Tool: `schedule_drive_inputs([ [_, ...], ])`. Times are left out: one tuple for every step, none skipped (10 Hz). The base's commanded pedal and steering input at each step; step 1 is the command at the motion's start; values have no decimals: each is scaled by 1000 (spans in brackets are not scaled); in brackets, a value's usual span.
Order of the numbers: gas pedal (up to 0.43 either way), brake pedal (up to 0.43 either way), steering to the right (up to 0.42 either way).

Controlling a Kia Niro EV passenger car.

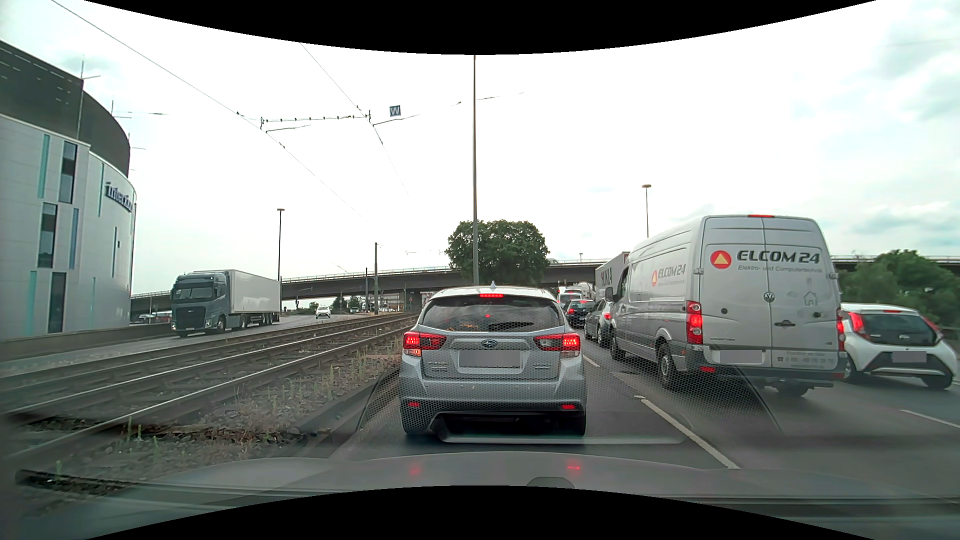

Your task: Follow the waypoints while adhering to traffic rules and regulations

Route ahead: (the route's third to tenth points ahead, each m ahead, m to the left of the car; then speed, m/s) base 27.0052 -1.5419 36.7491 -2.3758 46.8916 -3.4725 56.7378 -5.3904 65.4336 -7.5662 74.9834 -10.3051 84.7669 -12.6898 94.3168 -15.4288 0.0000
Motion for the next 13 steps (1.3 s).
schedule_drive_inputs([
  [0,232,-8],
  [0,232,-8],
  [0,232,-7],
  [0,232,-8],
  [0,232,-8],
  [0,232,-8],
  [0,232,-7],
  [0,232,-8],
  [0,232,-8],
  [0,232,-7],
  [0,232,-8],
  [0,232,-7],
  [0,232,-8],
])
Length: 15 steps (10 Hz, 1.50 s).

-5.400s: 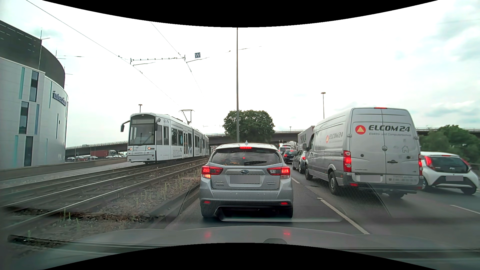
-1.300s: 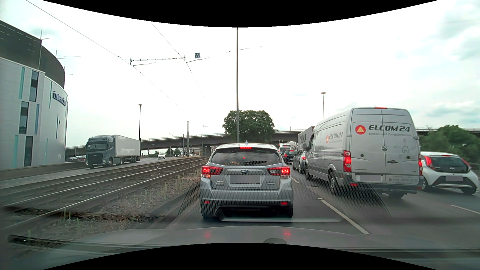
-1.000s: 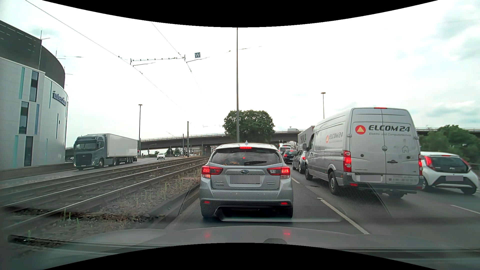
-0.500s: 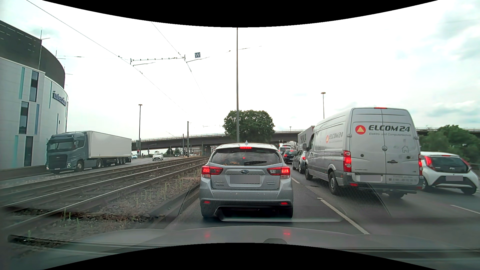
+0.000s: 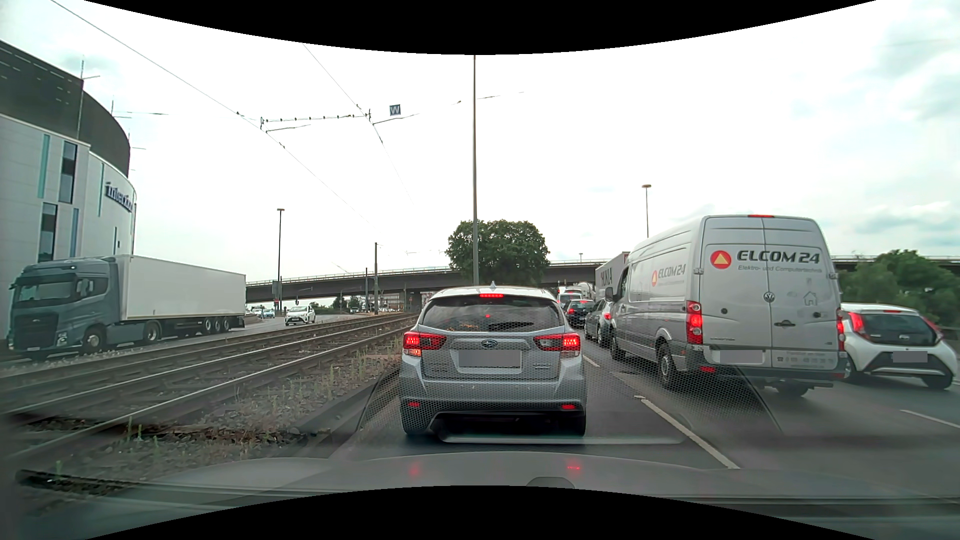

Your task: Follow the waypoints while adhering to traffic rules and regulations

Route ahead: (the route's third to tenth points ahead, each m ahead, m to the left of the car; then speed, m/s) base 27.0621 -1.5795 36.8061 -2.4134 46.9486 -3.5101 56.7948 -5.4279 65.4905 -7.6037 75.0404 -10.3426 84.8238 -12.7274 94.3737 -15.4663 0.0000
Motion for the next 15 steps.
schedule_drive_inputs([
  [0,232,-8],
  [0,232,-8],
  [0,232,-8],
  [0,232,-8],
  [0,232,-7],
  [0,232,-7],
  [0,232,-7],
  [0,232,-8],
  [0,232,-8],
  [0,232,-8],
  [0,232,-7],
  [0,232,-8],
  [0,232,-7],
  [0,232,-7],
  [0,232,-8],
])
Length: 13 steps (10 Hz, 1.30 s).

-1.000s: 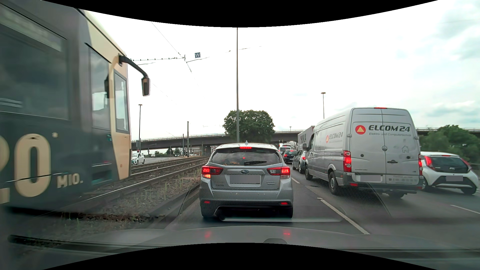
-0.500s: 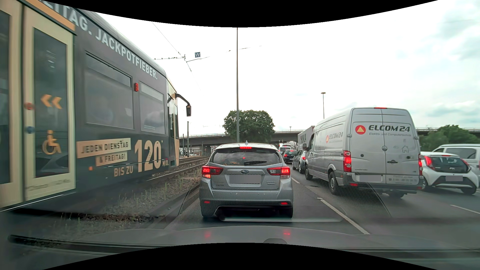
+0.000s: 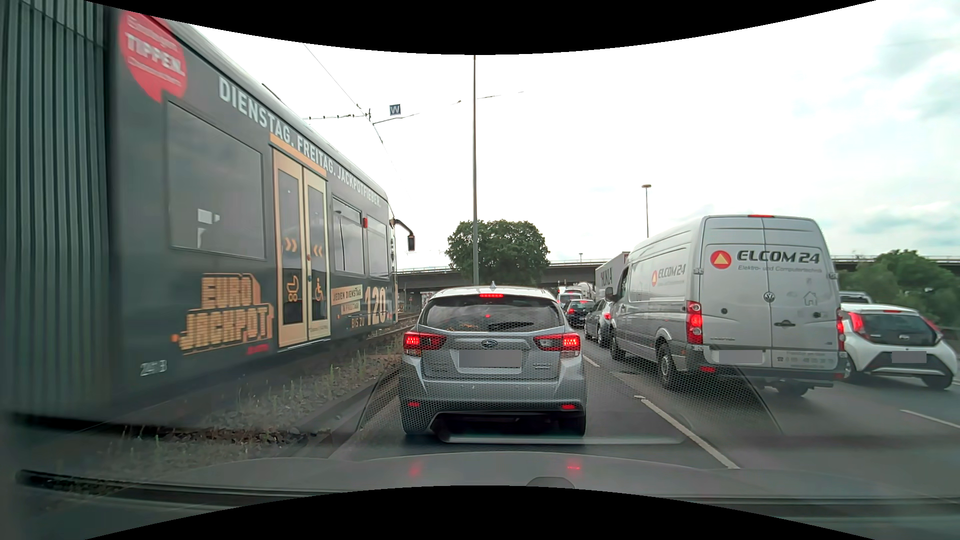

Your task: Follow the waypoints while adhering to traffic rules and regulations

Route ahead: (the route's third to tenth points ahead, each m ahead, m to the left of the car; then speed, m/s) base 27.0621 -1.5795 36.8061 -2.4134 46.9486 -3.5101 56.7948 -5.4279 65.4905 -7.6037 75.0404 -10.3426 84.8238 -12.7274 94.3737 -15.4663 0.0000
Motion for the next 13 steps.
schedule_drive_inputs([
  [0,232,-7],
  [0,232,-8],
  [0,232,-8],
  [0,232,-8],
  [0,232,-8],
  [0,232,-8],
  [0,232,-8],
  [0,232,-8],
  [0,232,-8],
  [0,232,-8],
  [0,232,-8],
  [0,232,-8],
  [0,232,-8],
])
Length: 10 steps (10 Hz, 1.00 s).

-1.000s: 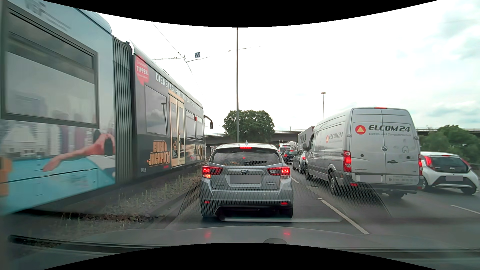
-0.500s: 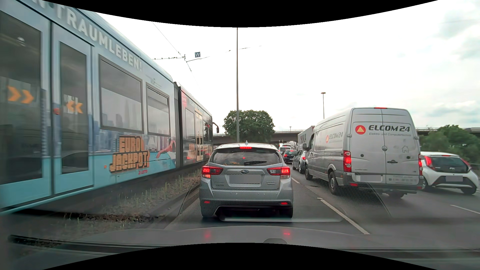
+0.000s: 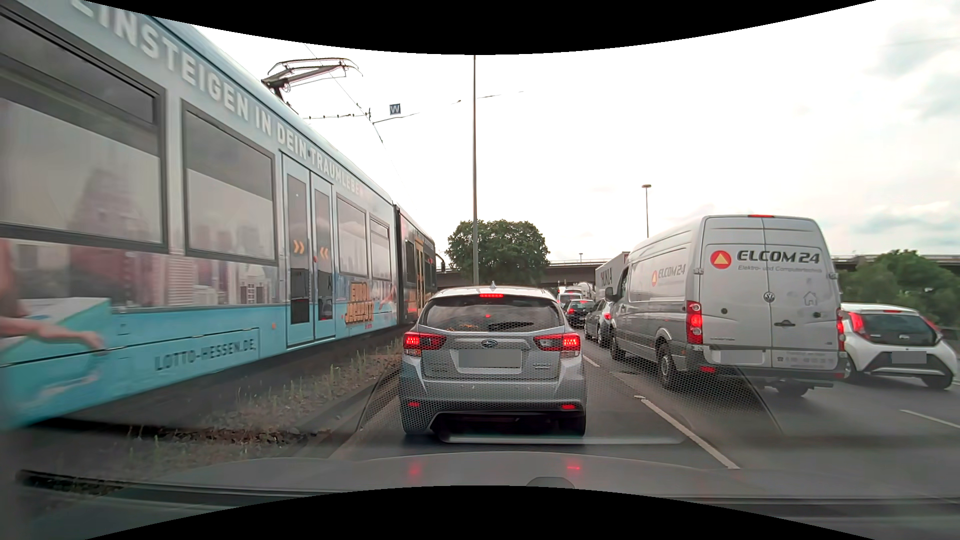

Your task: Follow the waypoints while adhering to traffic rules and regulations

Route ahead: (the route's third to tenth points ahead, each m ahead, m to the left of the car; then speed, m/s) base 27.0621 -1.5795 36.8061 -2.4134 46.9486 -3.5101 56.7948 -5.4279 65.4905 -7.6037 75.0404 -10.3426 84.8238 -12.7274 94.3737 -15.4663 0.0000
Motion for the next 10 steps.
schedule_drive_inputs([
  [0,232,-8],
  [0,232,-8],
  [0,232,-8],
  [0,232,-8],
  [0,232,-7],
  [0,232,-7],
  [0,232,-8],
  [0,232,-8],
  [0,232,-8],
  [0,232,-8],
])
